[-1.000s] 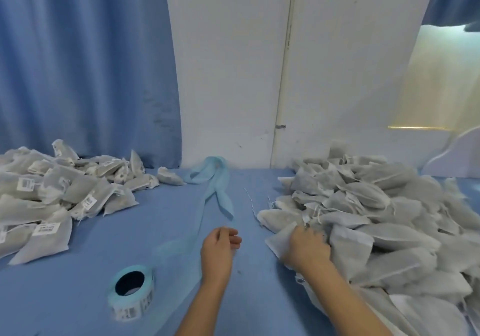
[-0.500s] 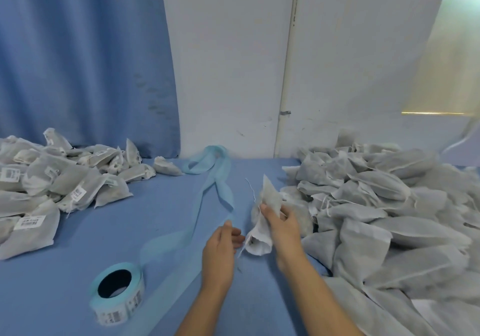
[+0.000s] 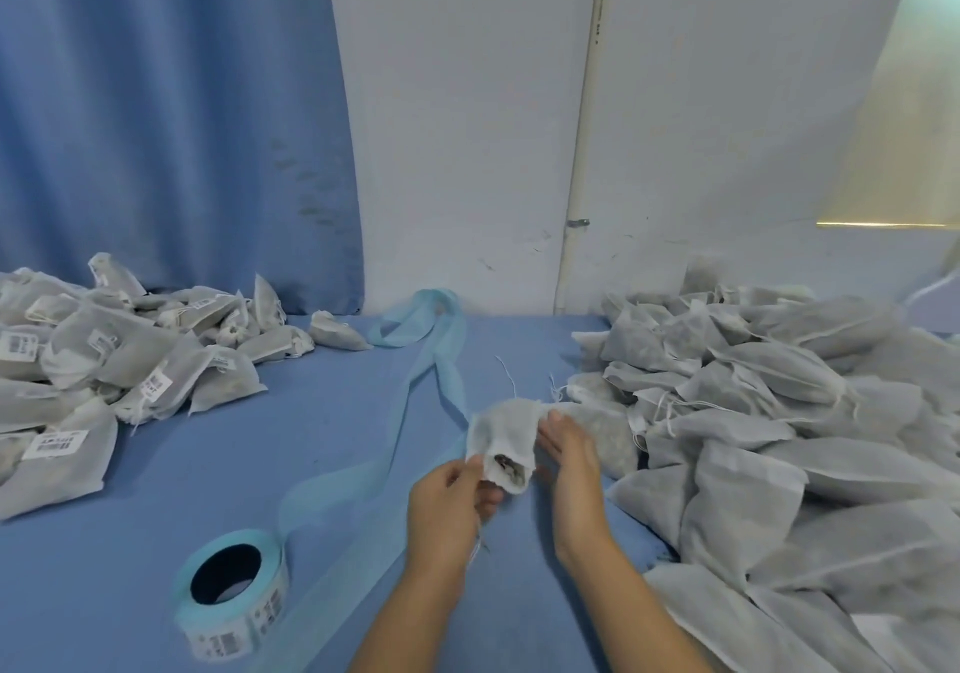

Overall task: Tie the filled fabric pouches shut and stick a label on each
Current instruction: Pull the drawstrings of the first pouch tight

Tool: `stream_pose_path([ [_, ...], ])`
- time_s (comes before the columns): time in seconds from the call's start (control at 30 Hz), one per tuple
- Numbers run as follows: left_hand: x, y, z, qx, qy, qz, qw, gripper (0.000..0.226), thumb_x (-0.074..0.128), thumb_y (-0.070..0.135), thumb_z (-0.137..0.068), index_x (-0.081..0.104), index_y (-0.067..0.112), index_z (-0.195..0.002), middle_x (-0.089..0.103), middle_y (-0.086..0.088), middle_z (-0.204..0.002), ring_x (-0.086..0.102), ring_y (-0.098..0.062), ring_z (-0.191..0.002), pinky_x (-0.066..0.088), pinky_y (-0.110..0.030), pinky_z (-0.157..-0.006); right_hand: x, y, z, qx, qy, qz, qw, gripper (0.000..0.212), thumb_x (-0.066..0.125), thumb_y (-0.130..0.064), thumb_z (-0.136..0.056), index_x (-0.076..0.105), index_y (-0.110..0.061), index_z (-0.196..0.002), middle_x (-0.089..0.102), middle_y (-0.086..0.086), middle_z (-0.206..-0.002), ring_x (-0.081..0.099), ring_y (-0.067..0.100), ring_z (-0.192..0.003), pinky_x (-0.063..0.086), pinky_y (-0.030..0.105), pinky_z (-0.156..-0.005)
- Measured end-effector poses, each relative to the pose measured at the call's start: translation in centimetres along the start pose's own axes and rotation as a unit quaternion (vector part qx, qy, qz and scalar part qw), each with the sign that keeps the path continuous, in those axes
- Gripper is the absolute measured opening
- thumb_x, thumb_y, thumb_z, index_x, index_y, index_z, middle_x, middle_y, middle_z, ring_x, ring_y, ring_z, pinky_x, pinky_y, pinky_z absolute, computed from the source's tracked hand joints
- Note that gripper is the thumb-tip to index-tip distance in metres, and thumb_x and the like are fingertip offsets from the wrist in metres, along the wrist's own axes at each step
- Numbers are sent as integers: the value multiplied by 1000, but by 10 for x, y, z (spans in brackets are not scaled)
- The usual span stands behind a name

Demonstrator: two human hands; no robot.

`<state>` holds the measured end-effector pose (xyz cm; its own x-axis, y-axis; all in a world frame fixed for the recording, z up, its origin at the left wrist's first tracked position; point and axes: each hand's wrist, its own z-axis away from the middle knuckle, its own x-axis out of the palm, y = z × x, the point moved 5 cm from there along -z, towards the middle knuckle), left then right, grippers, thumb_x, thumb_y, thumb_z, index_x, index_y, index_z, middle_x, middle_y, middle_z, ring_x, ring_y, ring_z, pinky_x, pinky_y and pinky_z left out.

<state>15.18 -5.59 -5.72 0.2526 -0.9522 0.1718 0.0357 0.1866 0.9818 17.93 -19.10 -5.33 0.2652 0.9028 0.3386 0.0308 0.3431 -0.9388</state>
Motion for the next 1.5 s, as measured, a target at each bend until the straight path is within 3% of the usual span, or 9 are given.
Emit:
stream_pose_path([
  [0.07,3,-5,1,-99,-12,164,981,17,55,11,-95,65,1,-85,71,-5,-64,67,-9,-57,53,-20,-54,-2,5,5,-24,-13,15,1000,35,55,-31,-95,51,-18,-128,64,-1,-118,61,12,-108,47,29,-96],
  [0.17,2,-9,4,-139,-19,179,974,17,57,12,-94,61,3,-81,60,-3,-57,50,-9,-42,41,-18,-42,-9,6,11,-85,48,137,986,15,55,-30,-95,57,-19,-85,61,-13,-76,57,12,-73,43,16,-71],
  [0.33,2,-7,4,-133,-55,131,981,29,53,17,-95,48,13,-67,40,3,-53,19,-6,-35,17,-17,-32,-5,-3,33,-155,59,314,935,65,49,-39,-97,35,-14,-39,33,-5,-37,29,15,-44,30,37,-53],
  [0.47,2,-5,2,-113,-73,189,973,24,42,6,-92,53,11,-71,39,3,-54,20,-5,-35,15,-17,-33,14,2,51,-174,-4,334,926,51,44,-42,-98,66,-17,-60,63,3,-56,45,9,-48,39,34,-59],
  [0.63,1,-4,0,-69,-92,121,986,40,36,-1,-88,70,18,-95,36,4,-51,17,-6,-38,12,-16,-36,18,12,49,-122,-27,263,957,42,48,-33,-98,51,-17,-59,46,-1,-49,37,5,-51,32,27,-54],
  [0.97,8,-2,11,-37,-102,22,994,47,37,2,-90,60,29,-60,27,4,-50,14,-7,-42,11,-18,-39,17,13,42,2,-127,91,988,25,65,-14,-87,64,-6,-64,60,13,-61,59,21,-59,47,27,-52],
  [1.13,0,2,12,1,-15,-23,1000,36,40,-3,-88,65,22,-96,34,12,-41,25,-4,-34,23,-16,-34,7,12,36,60,-104,53,991,15,67,-11,-86,73,1,-79,68,13,-80,60,20,-75,48,30,-77],
  [1.3,-24,13,14,133,107,-220,961,26,47,5,-84,50,28,-97,40,6,-44,43,-16,-45,40,-30,-52,-6,9,24,155,-40,-87,983,10,64,-2,-88,73,0,-82,75,7,-83,68,12,-76,56,15,-62],
  [1.5,-15,13,20,196,76,-355,911,29,45,7,-87,46,24,-110,37,7,-47,42,-11,-49,28,-26,-48,-9,11,23,163,-14,-132,978,8,63,-1,-88,70,3,-85,75,7,-80,68,11,-73,56,16,-61],
])
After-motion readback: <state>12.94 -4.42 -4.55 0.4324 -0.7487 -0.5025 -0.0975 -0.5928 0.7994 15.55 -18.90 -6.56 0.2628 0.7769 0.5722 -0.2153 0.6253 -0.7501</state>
